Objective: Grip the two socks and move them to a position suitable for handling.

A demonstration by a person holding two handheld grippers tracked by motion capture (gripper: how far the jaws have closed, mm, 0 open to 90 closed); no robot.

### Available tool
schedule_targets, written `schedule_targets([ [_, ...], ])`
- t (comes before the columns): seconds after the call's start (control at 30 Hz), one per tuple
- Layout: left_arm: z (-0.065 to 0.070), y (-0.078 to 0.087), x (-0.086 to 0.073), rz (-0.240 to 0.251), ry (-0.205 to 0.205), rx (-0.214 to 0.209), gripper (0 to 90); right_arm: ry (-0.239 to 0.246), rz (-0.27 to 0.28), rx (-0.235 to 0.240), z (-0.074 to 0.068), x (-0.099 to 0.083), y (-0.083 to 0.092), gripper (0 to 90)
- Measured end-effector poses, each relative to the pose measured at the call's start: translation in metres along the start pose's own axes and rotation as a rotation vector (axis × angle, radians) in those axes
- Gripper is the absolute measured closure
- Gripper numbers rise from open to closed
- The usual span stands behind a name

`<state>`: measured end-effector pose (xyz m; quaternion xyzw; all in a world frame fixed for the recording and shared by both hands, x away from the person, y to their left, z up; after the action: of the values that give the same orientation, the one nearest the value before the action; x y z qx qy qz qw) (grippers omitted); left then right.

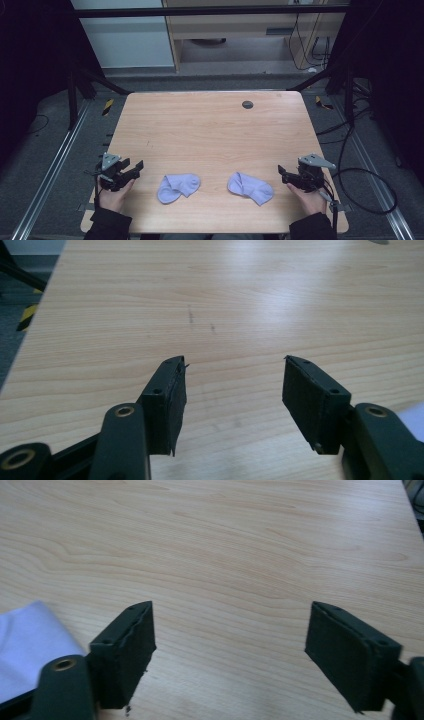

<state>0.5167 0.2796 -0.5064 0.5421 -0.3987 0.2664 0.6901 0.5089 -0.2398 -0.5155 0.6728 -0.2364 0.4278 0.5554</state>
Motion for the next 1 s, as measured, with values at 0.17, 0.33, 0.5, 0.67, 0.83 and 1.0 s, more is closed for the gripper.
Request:
schedule_targets([
  [0.17, 0.013, 0.001, 0.000, -0.006, -0.018, -0.024, 39.6, 0.012, 0.001, 0.016, -0.007, 0.000, 0.005, 24.0],
  [0.33, 0.032, -0.001, 0.006, 0.000, -0.057, -0.056, 37.1, 0.028, 0.023, 0.026, -0.015, 0.008, 0.010, 23.7],
  [0.5, 0.041, 0.001, 0.011, 0.005, -0.054, -0.082, 36.6, 0.047, 0.021, 0.048, -0.022, 0.012, 0.010, 26.2],
  [0.67, 0.059, 0.000, 0.023, 0.008, -0.060, -0.117, 36.2, 0.094, -0.003, 0.065, -0.032, 0.016, 0.009, 29.3],
  [0.83, 0.076, -0.007, 0.027, -0.006, -0.081, -0.145, 36.2, 0.095, 0.000, 0.075, -0.034, 0.023, 0.012, 30.6],
  [1.0, 0.106, -0.016, 0.032, -0.021, -0.117, -0.189, 36.6, 0.096, 0.006, 0.092, -0.036, 0.027, 0.018, 35.2],
])
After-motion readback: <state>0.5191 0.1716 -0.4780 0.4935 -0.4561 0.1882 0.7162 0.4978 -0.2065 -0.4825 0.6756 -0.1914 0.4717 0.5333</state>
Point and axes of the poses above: each handheld gripper's, and its own axes: y roughly backward along the jaws, x roughly out of its top, z roughly to its right, the point moved 8 cm from there along -y, roughly forward along the jaws
